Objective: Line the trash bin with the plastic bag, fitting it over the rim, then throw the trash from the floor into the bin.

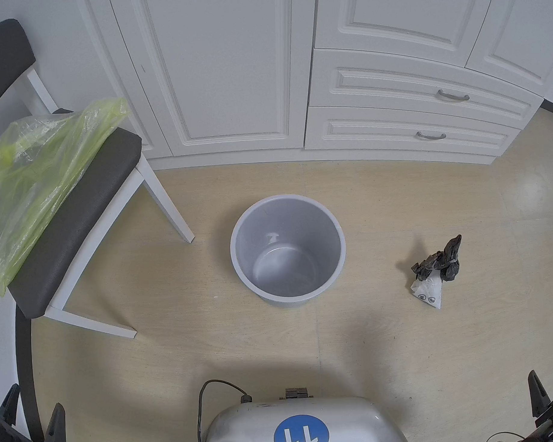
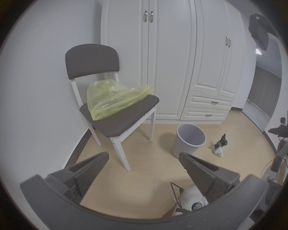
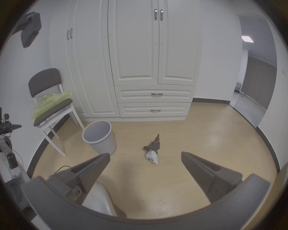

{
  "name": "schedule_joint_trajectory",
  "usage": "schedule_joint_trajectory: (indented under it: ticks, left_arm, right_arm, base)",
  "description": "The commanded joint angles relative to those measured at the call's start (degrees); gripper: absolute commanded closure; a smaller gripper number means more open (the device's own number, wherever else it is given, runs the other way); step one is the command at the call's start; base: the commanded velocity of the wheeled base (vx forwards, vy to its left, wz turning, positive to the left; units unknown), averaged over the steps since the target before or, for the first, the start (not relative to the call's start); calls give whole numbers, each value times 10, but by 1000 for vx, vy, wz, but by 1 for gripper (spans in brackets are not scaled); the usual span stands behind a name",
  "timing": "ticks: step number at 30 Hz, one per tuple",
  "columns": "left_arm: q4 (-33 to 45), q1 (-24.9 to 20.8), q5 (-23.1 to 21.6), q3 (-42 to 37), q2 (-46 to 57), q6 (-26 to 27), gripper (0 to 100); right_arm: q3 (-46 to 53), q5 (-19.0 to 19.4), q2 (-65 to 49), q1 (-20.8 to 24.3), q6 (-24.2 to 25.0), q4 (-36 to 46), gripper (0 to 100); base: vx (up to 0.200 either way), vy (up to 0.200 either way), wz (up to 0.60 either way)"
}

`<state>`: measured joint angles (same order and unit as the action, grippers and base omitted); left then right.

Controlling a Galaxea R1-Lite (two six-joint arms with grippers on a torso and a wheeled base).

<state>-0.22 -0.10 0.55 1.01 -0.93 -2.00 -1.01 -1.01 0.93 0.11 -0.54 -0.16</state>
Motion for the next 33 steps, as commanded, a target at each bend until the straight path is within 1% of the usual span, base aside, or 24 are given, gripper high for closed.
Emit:
schedule_joint_trajectory:
  ticks: [1,2,5,7,9,11,12,13,14,15,16,17,18,19,20,21,22,23,24,25,28,29,31,33]
  left_arm:
    - [0,0,-2,-10,9,9,0]
    - [1,0,-5,-10,9,19,0]
    - [1,1,-8,-10,9,29,0]
    - [0,1,-20,-10,9,38,0]
    - [-1,1,-27,-10,9,40,0]
    - [1,1,-23,-10,9,32,0]
    - [2,0,-12,-9,9,19,0]
    - [0,0,2,-9,9,-4,0]
    - [0,1,9,-9,8,-21,0]
    - [-1,1,9,-9,8,-22,0]
    - [-1,1,10,-9,9,-22,0]
    - [-1,2,11,-9,9,-21,0]
    - [-1,2,10,-10,9,-17,0]
    - [-1,2,9,-10,9,-13,0]
    - [-7,1,7,-10,9,8,0]
    - [-7,1,7,-10,9,8,0]
    - [-47,0,0,22,7,30,0]
    - [-60,-2,-5,38,2,28,0]
    - [-60,-2,-5,38,2,28,0]
    - [-82,-19,-34,125,-41,2,0]
    - [-82,-19,-34,125,-41,2,0]
    - [-29,-47,0,256,-143,-5,0]
    - [51,-47,24,325,-200,4,0]
    - [152,-47,30,407,-254,32,0]
  right_arm:
    - [9,2,-9,0,-6,1,0]
    - [9,3,-9,-1,-8,0,0]
    - [9,7,-9,-1,-14,0,0]
    - [10,9,-9,-1,-17,-1,0]
    - [10,11,-9,-1,-17,-2,0]
    - [10,13,-9,0,-12,-3,0]
    - [10,9,-9,0,-5,-5,0]
    - [8,5,-9,0,9,-13,0]
    - [0,2,-9,0,46,-38,0]
    - [-16,3,-9,0,83,-69,0]
    - [-54,11,-9,0,142,-108,0]
    - [-79,17,-8,0,175,-114,0]
    - [-95,29,-8,-1,177,-99,0]
    - [-96,34,-8,-1,167,-86,0]
    - [-94,44,-8,-1,132,-59,0]
    - [-94,44,-8,-1,132,-59,0]
    - [-98,73,-4,0,65,-8,0]
    - [-100,80,0,0,51,2,0]
    - [-100,80,0,0,51,2,0]
    - [-116,103,38,-1,-7,38,0]
    - [-116,103,38,-1,-7,38,0]
    - [-180,106,171,-15,-90,38,0]
    - [-219,104,231,-24,-97,38,0]
    - [-266,106,284,-28,-93,38,0]
  base:
    - [0,0,0]
    - [0,0,0]
    - [0,0,0]
    - [0,0,0]
    - [0,0,0]
    - [0,0,0]
    - [0,0,0]
    - [0,0,0]
    - [0,0,0]
    - [0,0,0]
    - [0,0,0]
    - [0,0,0]
    - [0,0,0]
    - [0,0,0]
    - [0,0,0]
    - [0,0,0]
    - [0,0,0]
    - [0,0,0]
    - [0,0,0]
    - [0,0,0]
    - [0,0,0]
    - [0,0,0]
    - [0,0,0]
    - [0,0,0]
